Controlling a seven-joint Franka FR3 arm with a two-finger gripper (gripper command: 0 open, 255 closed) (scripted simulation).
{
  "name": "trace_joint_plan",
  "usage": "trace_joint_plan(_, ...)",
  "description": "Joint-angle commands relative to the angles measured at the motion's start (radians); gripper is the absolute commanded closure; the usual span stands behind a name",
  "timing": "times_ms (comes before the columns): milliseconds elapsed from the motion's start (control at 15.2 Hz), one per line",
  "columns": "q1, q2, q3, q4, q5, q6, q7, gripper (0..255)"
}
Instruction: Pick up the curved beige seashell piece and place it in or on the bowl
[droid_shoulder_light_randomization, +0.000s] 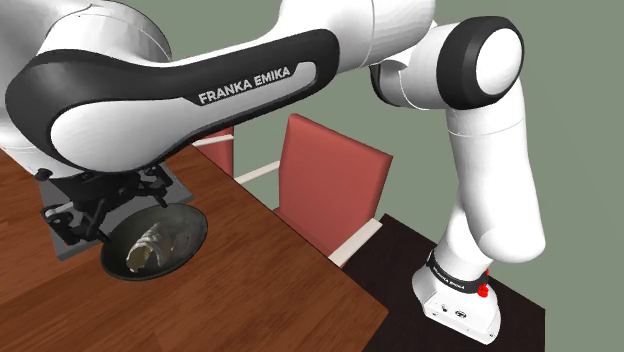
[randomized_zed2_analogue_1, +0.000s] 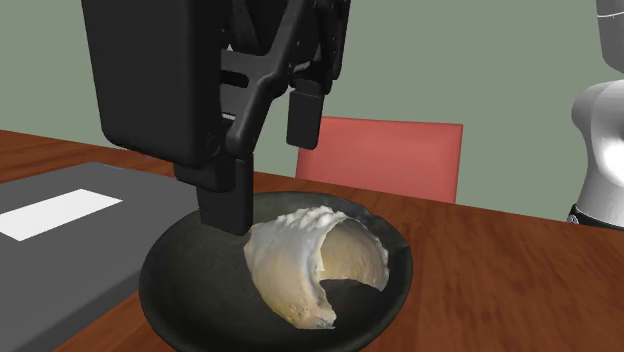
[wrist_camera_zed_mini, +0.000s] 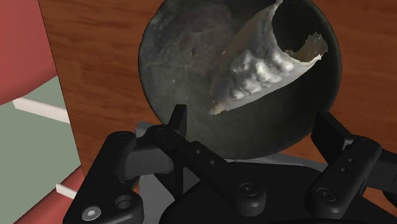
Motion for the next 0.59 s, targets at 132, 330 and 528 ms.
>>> trace_joint_plan(132, 0.033, 0.003, 0.003, 0.094, 0.002, -0.088, -0.013, 0)
trace_joint_plan(330, 0.033, 0.003, 0.003, 0.094, 0.002, -0.088, -0.013, 0)
trace_joint_plan(528, 0.033, 0.003, 0.003, 0.094, 0.002, -0.088, -0.013, 0)
